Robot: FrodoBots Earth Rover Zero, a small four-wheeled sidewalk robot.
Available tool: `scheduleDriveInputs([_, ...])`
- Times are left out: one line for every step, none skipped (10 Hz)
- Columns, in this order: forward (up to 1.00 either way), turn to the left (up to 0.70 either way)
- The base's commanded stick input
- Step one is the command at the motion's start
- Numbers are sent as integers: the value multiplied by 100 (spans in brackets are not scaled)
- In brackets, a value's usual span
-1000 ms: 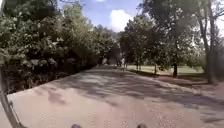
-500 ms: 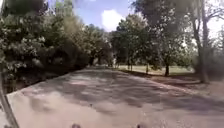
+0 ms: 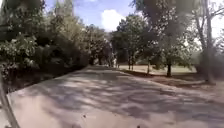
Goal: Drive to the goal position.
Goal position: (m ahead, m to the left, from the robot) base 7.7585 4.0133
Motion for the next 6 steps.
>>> scheduleDriveInputs([70,0])
scheduleDriveInputs([70,0])
scheduleDriveInputs([70,0])
scheduleDriveInputs([70,0])
scheduleDriveInputs([70,0])
scheduleDriveInputs([70,0])
